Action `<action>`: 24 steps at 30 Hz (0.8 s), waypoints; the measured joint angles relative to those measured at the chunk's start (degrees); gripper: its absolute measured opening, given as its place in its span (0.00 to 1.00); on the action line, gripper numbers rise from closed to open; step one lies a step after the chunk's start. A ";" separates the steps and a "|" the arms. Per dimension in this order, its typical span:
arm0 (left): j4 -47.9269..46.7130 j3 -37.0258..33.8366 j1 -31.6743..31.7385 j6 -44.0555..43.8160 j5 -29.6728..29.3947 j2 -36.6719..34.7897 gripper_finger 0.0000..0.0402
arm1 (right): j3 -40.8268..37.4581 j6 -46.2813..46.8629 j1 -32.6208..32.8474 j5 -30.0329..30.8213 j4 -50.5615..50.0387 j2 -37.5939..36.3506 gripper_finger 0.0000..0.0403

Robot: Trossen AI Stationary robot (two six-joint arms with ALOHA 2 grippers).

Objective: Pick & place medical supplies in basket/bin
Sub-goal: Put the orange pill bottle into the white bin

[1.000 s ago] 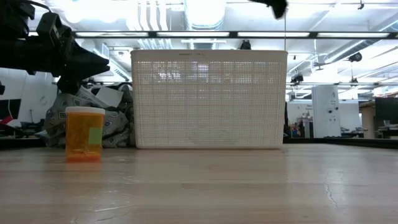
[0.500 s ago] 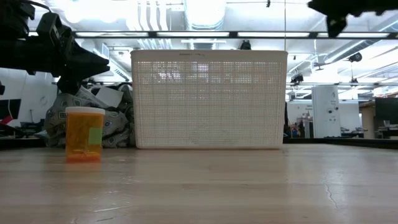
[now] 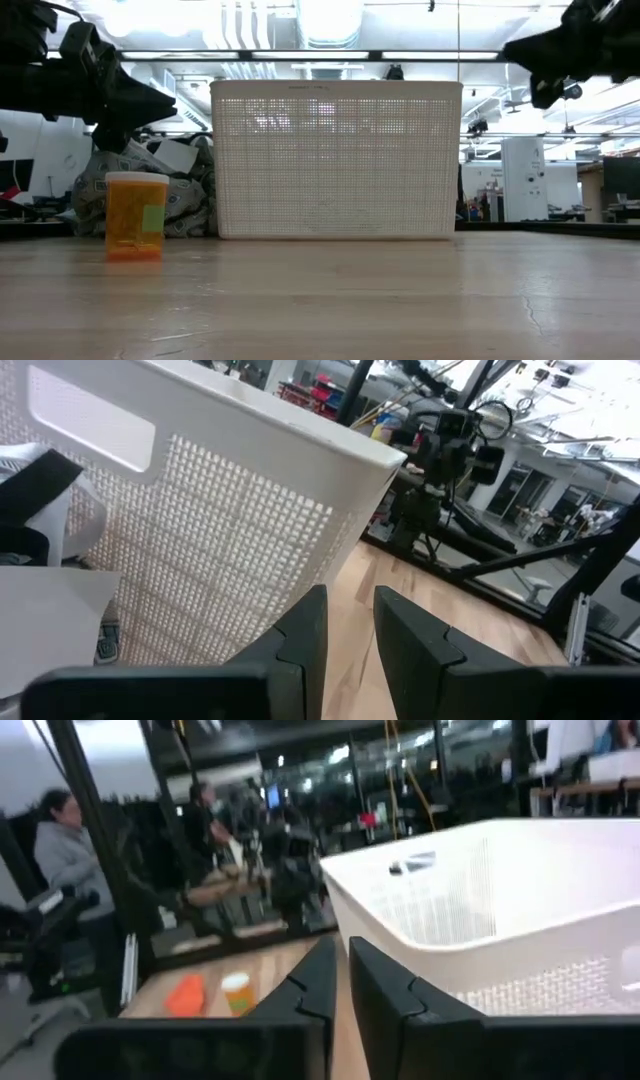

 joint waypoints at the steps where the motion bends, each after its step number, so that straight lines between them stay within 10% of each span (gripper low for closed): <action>1: 0.05 0.00 0.02 0.00 -0.01 0.09 0.17 | -1.75 -0.41 0.00 0.07 3.23 -0.22 0.05; 5: 0.06 0.00 0.02 0.00 -0.01 0.40 0.17 | -7.56 -0.47 0.00 0.59 16.21 -0.56 0.02; 24: 0.13 0.00 0.00 -2.10 0.02 0.37 0.17 | -7.56 -4.72 0.00 5.20 15.10 3.16 0.02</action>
